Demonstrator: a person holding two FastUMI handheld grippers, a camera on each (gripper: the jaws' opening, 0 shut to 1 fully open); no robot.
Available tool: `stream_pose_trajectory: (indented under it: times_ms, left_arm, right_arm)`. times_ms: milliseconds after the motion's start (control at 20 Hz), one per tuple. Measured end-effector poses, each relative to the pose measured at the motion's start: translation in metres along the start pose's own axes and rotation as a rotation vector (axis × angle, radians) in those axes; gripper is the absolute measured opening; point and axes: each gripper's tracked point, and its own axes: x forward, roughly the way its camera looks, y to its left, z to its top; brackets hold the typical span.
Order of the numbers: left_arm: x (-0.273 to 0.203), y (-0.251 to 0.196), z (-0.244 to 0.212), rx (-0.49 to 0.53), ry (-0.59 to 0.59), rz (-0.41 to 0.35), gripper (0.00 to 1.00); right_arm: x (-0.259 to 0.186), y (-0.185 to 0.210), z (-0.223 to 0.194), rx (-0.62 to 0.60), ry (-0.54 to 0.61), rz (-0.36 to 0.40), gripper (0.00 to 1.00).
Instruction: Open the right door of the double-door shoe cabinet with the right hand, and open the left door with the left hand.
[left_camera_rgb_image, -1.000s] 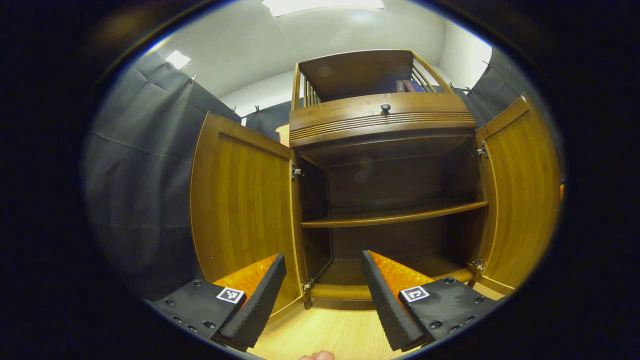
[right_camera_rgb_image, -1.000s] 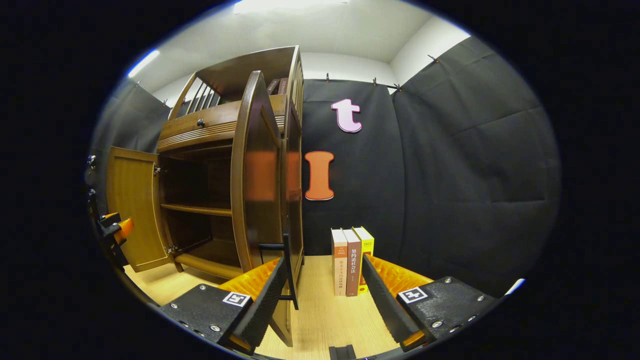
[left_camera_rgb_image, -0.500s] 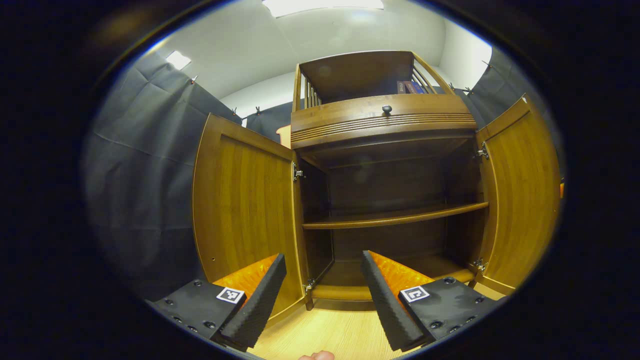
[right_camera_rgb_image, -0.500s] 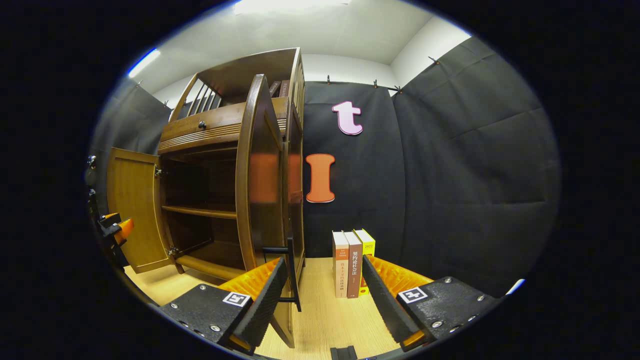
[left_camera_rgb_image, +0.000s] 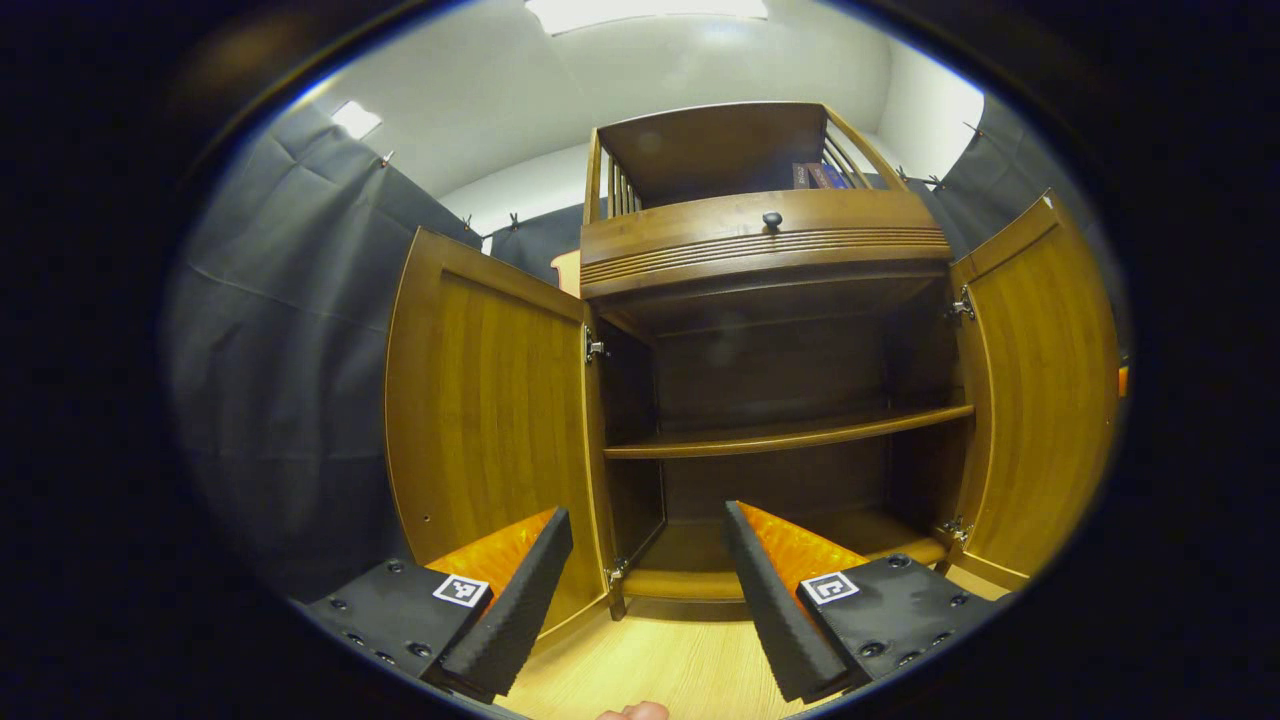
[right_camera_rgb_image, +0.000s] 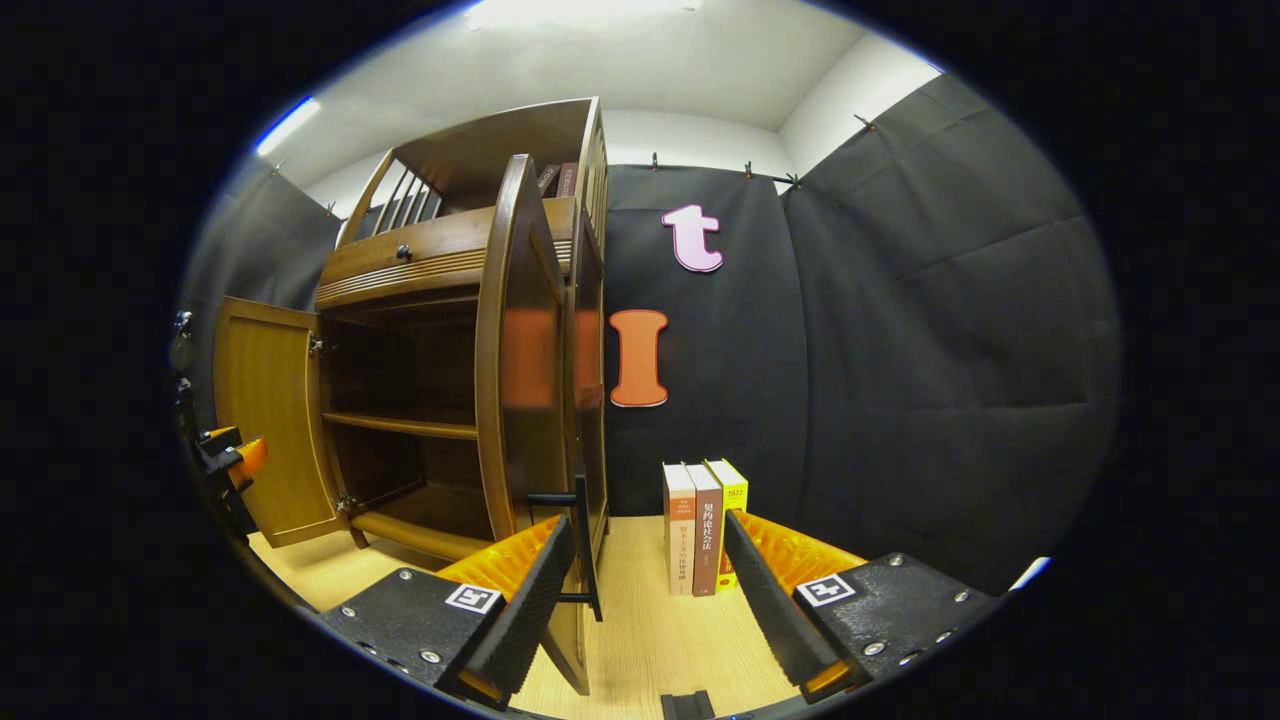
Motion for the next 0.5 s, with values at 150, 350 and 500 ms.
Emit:
stream_pose_trajectory:
  times_ms: [150, 350, 500]
  left_arm:
    - [-0.0011, 0.0006, -0.0005, -0.008, 0.002, 0.004, 1.00]
    - [-0.0016, -0.0026, -0.0037, -0.020, 0.011, -0.006, 1.00]
    - [-0.0024, -0.0038, -0.0070, -0.035, 0.017, -0.012, 1.00]
  right_arm:
    - [-0.0016, -0.0015, 0.0008, 0.003, 0.000, -0.003, 0.99]
    - [-0.0034, -0.0052, 0.0031, 0.003, -0.006, -0.011, 0.99]
    - [-0.0039, -0.0045, 0.0036, 0.013, -0.004, -0.013, 0.98]
